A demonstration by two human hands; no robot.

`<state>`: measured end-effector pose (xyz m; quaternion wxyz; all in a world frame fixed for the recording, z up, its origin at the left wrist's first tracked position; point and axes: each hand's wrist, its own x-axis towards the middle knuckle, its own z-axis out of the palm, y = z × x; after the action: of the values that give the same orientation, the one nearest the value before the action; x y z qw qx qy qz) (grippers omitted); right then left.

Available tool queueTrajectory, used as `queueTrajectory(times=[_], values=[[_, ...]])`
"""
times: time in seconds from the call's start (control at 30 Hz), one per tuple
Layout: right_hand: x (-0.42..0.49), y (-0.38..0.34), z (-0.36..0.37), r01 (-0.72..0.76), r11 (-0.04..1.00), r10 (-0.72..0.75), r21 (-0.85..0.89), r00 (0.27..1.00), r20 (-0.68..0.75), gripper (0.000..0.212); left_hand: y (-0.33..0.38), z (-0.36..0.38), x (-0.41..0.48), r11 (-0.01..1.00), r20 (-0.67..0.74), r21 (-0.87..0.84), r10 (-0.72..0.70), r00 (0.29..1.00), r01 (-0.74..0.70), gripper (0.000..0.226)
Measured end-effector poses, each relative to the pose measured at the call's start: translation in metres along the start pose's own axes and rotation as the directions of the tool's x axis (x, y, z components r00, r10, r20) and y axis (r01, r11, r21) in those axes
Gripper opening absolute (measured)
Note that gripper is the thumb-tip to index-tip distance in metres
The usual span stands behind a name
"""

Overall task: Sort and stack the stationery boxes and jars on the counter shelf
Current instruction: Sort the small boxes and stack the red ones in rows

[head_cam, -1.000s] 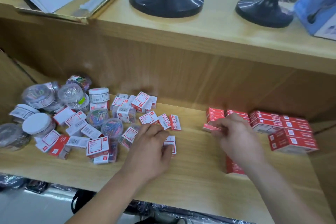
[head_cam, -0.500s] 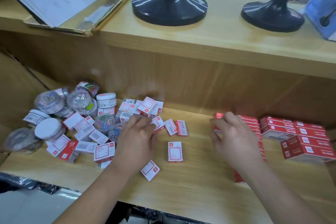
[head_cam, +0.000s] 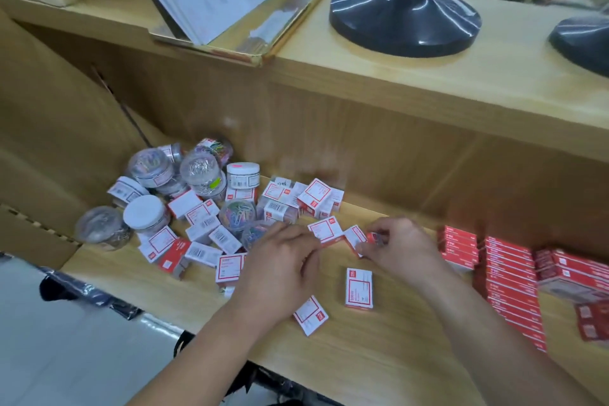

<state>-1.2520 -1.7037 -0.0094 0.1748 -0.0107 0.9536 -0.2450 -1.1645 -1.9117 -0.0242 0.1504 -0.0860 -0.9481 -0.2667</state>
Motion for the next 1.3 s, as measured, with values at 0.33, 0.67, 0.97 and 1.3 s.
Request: queueTrajectory(times=[0.33, 0.67, 0.97, 1.3], values=[[-0.055, 0.043, -0.037, 0.142, 0.825, -0.014, 0.547, 0.973, -0.231, 0.021, 0.045, 0.042, 0.067, 0.907, 0.37, 0.417, -0.107, 0.923, -0.062, 0.053], [-0.109, 0.063, -0.053, 0.036, 0.382, 0.26, 0.923, 0.955, -0.145, 0.021, 0.062, 0.055, 0.069, 0.999, 0.399, -0.031, -0.024, 0.917, 0.039, 0.016], [-0.124, 0.073, -0.053, 0.086, 0.311, 0.307, 0.947, 0.934, -0.185, 0.022, 0.103, 0.02, 0.022, 0.507, 0.426, -0.686, -0.303, 0.853, 0.523, 0.026], [-0.126, 0.065, -0.048, 0.09, 0.25, 0.243, 0.964, 0.958, -0.153, 0.022, 0.119, 0.008, 0.005, 0.424, 0.405, -0.758, -0.287, 0.868, 0.495, 0.024]])
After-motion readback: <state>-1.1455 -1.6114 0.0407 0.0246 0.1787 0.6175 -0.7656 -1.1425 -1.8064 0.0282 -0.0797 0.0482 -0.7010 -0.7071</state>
